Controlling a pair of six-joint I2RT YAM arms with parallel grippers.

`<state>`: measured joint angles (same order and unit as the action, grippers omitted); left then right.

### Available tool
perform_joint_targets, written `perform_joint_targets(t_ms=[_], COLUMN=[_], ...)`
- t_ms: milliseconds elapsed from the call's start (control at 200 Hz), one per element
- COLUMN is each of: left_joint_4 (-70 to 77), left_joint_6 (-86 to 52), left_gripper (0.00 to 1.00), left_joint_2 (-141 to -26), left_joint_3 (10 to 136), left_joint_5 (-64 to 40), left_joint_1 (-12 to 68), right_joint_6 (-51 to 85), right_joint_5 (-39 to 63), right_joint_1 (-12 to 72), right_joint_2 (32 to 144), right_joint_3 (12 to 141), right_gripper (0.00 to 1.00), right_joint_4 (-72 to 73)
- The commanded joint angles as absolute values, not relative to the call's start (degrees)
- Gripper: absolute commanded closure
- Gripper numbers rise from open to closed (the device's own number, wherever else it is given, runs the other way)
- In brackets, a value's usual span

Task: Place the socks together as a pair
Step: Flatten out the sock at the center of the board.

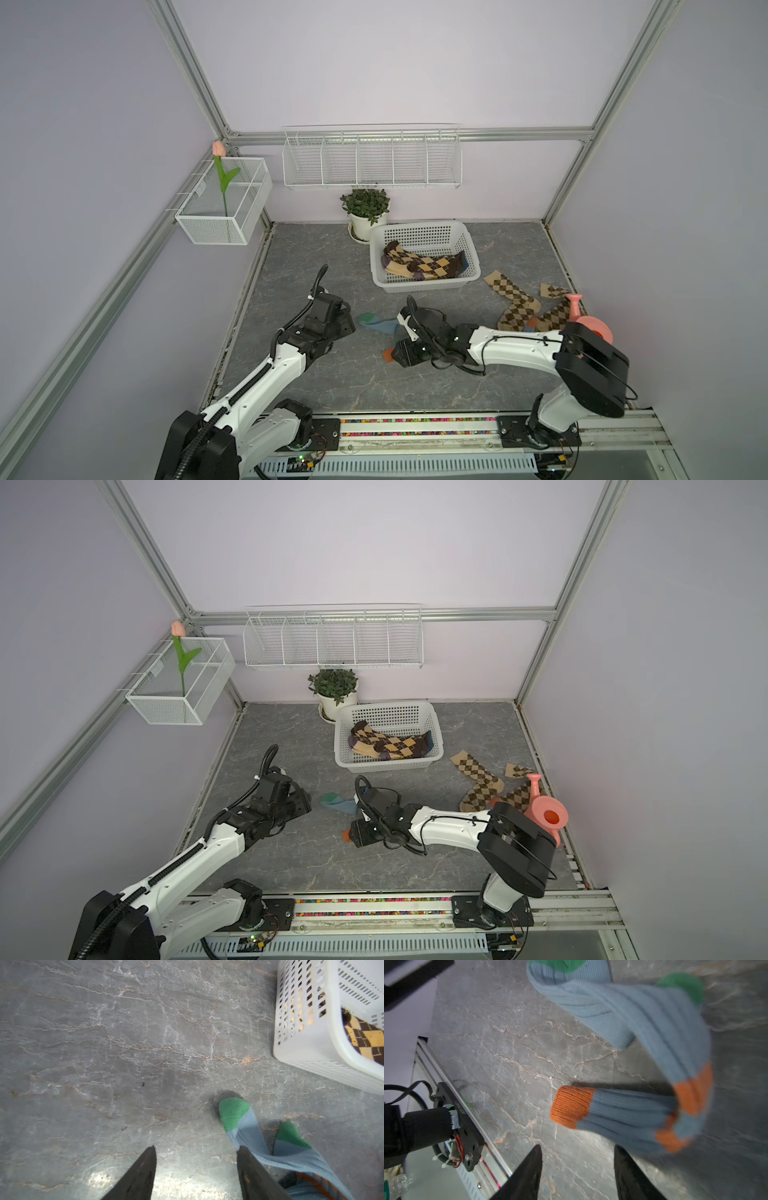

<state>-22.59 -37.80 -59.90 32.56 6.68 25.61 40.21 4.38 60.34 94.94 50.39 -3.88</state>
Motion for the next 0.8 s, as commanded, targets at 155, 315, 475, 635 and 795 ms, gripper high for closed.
perform_joint_targets(t_ms=[155,315,475,635,795], left_joint_4=[-17.2,-17.3,-17.4,-18.7,-20.1], left_joint_6=[-35.2,-33.9,-33.4,-32.9,-31.8], left_gripper=[0.37,0.39,0.43,0.48,0.5], left_joint_2=[-64.0,-66.4,-66.3,-65.4,-65.7], left_joint_3=[32.6,34.5,34.9,35.3,36.1], left_joint_5=[2.9,2.0,1.9,1.9,2.4], left_joint_1=[24.9,24.8,24.7,24.6,24.7], right_joint_6=[44.2,43.4,40.1,35.9,33.0], right_joint_5=[-2.5,-3.8,-2.0,0.2,0.2], right_joint_1=[61.2,61.1,61.1,60.8,60.0], right_joint_2=[101.7,101.6,96.9,90.2,84.3], right_joint_3=[54.3,54.7,54.7,54.9,54.4], right_gripper=[0.58,0.86,0.93,0.93,0.93], right_joint_4=[-1.7,-3.7,-10.4,-20.5,-29.7])
